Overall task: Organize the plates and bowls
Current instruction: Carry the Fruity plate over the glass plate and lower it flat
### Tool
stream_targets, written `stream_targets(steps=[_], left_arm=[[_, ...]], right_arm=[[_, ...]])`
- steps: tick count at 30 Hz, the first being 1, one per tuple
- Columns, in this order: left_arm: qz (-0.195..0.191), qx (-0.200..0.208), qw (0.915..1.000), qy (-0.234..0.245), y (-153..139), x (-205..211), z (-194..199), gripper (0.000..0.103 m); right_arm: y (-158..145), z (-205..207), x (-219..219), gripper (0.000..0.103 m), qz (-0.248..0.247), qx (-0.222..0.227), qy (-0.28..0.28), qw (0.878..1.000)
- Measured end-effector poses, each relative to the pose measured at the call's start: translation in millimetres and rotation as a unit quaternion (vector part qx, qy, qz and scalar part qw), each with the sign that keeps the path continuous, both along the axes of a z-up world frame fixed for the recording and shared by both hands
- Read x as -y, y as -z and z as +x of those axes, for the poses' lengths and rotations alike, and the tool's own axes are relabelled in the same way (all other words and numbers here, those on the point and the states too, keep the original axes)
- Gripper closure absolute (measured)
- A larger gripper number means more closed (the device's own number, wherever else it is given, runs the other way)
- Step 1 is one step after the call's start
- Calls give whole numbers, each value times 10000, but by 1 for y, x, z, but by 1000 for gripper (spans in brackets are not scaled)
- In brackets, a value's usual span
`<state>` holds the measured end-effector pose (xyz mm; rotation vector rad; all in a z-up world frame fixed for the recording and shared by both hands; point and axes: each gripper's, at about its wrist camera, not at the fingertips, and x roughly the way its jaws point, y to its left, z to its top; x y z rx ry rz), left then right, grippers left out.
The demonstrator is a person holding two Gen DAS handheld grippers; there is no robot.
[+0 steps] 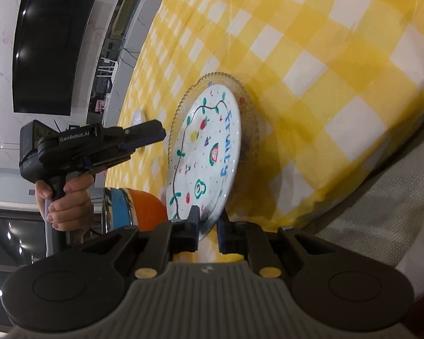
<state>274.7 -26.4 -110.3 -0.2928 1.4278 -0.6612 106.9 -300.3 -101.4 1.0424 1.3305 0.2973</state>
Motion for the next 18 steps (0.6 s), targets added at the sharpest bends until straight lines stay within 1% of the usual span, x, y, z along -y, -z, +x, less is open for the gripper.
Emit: stream_targets(steps=[6,9,10,13,16,18], left_arm=[[19,-23,10000,-77,1,-1,2,91],[27,-11,10000,-85,1,-1,2,91],[35,-5,10000,-92,0,-2,2,91],[17,10,10000,-72,-1,-2,2,91],[45,68,9999,-72,-4,-3,1,91],[63,108,9999,-73,-6,-3,1,91]], right_arm=[[-5,-3,1,93,-146,22,14,9999],[-15,-7,-3,90,-534,126,-101,9984],[-17,-9,-4,90,-572,175,-97,9982],[-16,-12,-3,89,-639,131,-52,9979],[-18,-10,-4,86,-955,89,-19,9954],[-20,-9,-5,86,-1138,122,14,9934]])
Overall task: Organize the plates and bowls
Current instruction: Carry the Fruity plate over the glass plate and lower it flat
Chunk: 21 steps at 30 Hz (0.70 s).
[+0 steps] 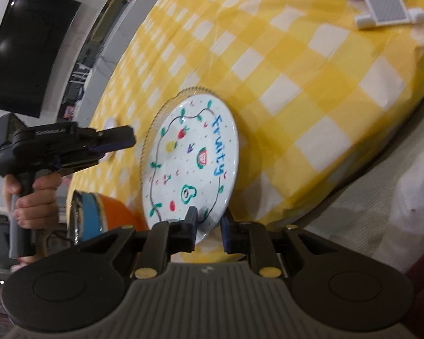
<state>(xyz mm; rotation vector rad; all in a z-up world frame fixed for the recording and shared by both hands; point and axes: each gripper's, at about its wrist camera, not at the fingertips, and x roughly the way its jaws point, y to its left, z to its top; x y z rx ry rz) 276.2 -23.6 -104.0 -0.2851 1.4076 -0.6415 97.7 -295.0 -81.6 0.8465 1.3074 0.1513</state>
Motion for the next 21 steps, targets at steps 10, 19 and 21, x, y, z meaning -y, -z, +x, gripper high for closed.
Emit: stream_targets(steps=[10,19,21], left_arm=[[367,352,9987,-28,-10,3,-3,91],[-114,494,9987,-73,-22,-3,-6,88],[-271,515,9983,-70,-26,-4,-6,88]], right_arm=[[-16,-4,-2,55,-771,411,-187,9960],[-42,-27,-37,63,-1865,892,-1592,9654],[-49,-33,-53,79,-2364,1165,-2179,9397]])
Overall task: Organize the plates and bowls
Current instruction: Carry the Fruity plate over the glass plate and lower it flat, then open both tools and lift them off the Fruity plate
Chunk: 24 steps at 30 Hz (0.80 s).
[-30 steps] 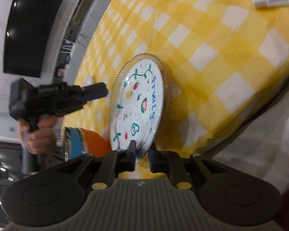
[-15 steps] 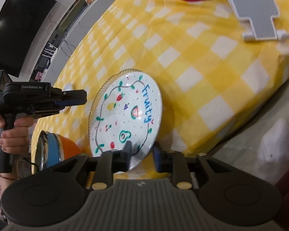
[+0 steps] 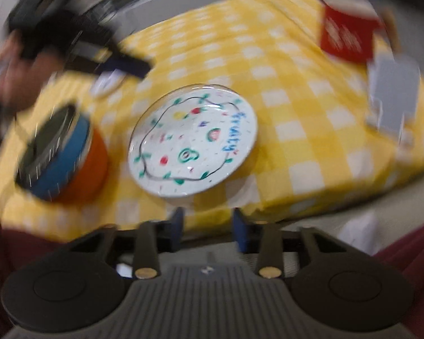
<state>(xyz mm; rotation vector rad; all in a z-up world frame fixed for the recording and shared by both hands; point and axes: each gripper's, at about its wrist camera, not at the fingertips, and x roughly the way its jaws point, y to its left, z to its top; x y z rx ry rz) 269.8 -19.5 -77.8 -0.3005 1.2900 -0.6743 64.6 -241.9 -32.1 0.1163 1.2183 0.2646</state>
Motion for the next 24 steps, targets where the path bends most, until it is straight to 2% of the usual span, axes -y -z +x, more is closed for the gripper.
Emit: stream_targets(steps=[2,4,9,14,21,24], left_arm=[[27,109,9999,-19,-4,0,-1,87],[45,119,9999,-34,-6,0,-1,87],[38,66,9999,-75,-4,-1,2,86],[-84,23,9999,-147,-3,-6,4,84],[-38,63,9996,-267,-7,-8,4,84],[87,253,9991,-328,-15,-8,2,84]], right_arm=[[0,1,-8,93,-336,109,-299,9989],[4,8,-10,96,-463,93,-422,9980],[12,27,-18,97,-436,98,-737,9963],[17,43,-23,97,-282,-216,-903,9953],[20,55,-22,96,-276,-399,-938,9944],[17,50,-17,93,-84,-403,-828,9957]])
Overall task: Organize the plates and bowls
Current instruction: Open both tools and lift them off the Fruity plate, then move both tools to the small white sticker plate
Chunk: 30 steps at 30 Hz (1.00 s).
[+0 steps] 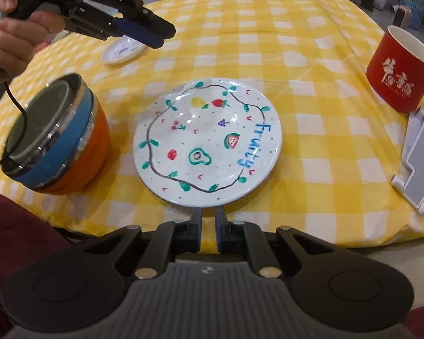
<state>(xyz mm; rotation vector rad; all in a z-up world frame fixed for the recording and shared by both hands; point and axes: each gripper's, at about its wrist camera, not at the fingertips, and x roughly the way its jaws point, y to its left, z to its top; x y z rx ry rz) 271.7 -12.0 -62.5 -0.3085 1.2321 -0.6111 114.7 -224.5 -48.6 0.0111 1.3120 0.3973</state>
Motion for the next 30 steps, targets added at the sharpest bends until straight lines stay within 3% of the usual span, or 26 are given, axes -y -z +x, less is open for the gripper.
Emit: stream_targets(steps=[8,12,15,22,26,30], left_arm=[[540,855,9941,-394,-41,-2,-22,84],[882,1284,9858,-634,-63,-4,-38,77],[1104,1420,9796,-895,-72,-10,-51,66],[1753,1537,9585,-1643,-71,-42,-85,56],[2343,1611,9318,-2256,-65,-55,-98,52],[2684,1431,9229,-2359,-47,-63,-99,52]], right_arm=[[-20,-7,15,92,284,401,513,9975],[-36,-9,23,83,453,656,767,9939],[-50,-7,24,77,608,861,832,9909],[-88,17,14,66,1197,1331,815,9805],[-108,39,-11,61,1564,1571,603,9733],[-118,66,-49,58,1821,1517,143,9714]])
